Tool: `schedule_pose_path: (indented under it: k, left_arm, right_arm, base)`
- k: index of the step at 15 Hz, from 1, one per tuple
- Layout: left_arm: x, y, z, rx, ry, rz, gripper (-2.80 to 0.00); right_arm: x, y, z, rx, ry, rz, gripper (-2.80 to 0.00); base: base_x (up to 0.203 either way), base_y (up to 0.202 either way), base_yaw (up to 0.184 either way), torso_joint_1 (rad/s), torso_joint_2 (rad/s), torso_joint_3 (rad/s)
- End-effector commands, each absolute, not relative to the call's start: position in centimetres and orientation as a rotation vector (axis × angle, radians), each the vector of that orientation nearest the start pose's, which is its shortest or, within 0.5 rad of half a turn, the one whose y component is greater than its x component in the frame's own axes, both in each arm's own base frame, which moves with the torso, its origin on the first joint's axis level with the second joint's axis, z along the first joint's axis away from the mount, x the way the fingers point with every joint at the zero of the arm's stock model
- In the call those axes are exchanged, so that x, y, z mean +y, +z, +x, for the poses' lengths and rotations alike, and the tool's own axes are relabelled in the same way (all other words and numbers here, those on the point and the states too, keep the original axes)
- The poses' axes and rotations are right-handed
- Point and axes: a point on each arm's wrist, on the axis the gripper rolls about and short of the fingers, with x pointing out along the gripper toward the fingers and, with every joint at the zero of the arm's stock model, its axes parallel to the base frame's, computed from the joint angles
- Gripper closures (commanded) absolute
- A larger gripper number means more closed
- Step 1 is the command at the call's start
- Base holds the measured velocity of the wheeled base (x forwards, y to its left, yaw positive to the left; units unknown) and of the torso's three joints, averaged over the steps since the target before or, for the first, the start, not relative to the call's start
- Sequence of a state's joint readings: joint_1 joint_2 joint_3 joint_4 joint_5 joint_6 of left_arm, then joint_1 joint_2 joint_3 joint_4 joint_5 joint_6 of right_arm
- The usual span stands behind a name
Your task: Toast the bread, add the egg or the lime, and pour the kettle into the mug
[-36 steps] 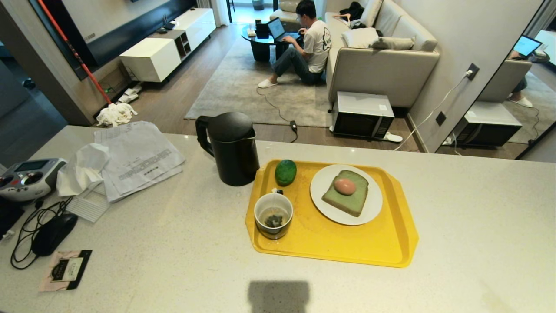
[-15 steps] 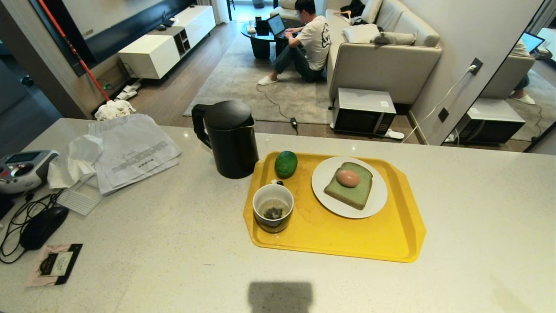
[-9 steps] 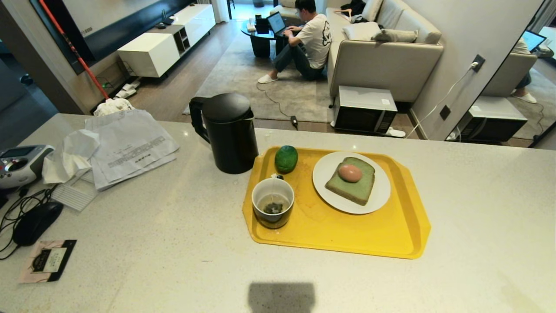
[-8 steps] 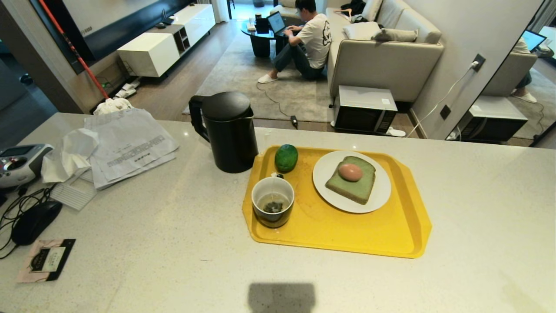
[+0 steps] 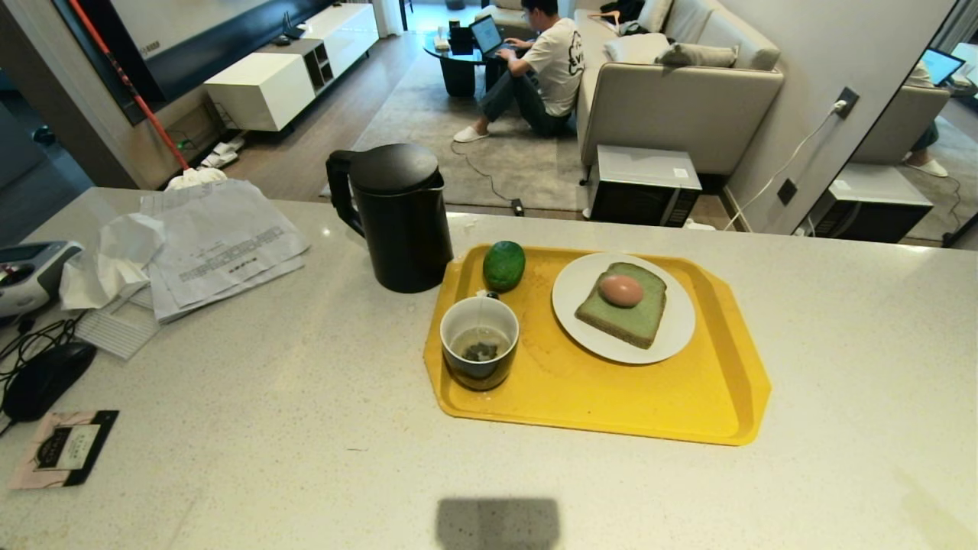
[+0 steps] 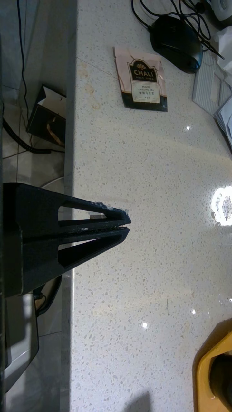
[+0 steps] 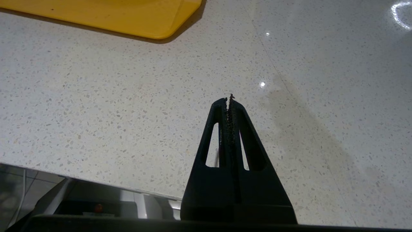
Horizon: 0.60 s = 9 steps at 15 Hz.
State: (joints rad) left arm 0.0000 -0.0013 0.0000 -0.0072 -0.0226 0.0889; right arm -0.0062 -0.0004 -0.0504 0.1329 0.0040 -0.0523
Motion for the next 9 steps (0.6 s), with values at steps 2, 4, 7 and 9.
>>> schedule_pose_path:
  k: [2,4,7,9]
  left_arm:
    - [-0.05,7.63,-2.28,-0.009,-0.022,0.088,0.0]
    - [-0.05,7.62,-2.29,-0.01,-0.021,0.088,0.0]
    - [-0.05,7.63,-2.28,-0.009,-0.021,0.088,0.0]
    - [-0.05,7.62,-2.29,-0.01,-0.021,0.088,0.0]
  right_arm:
    - [0.03,7.57,-2.72,0.083,0.002,-0.053,0.0]
    - [0.03,7.57,-2.72,0.083,0.002,-0.053,0.0]
    - [0.03,7.57,-2.72,0.083,0.002,-0.053,0.0]
    - [0.04,7.57,-2.72,0.083,0.007,-0.054,0.0]
  base:
    - [0.0,0.0,0.0,-0.009,0.01,0.008]
    - [0.0,0.0,0.0,0.0,0.0,0.0]
    - [0.0,0.0,0.0,0.0,0.0,0.0]
    - [0.0,0.0,0.0,0.0,0.0,0.0]
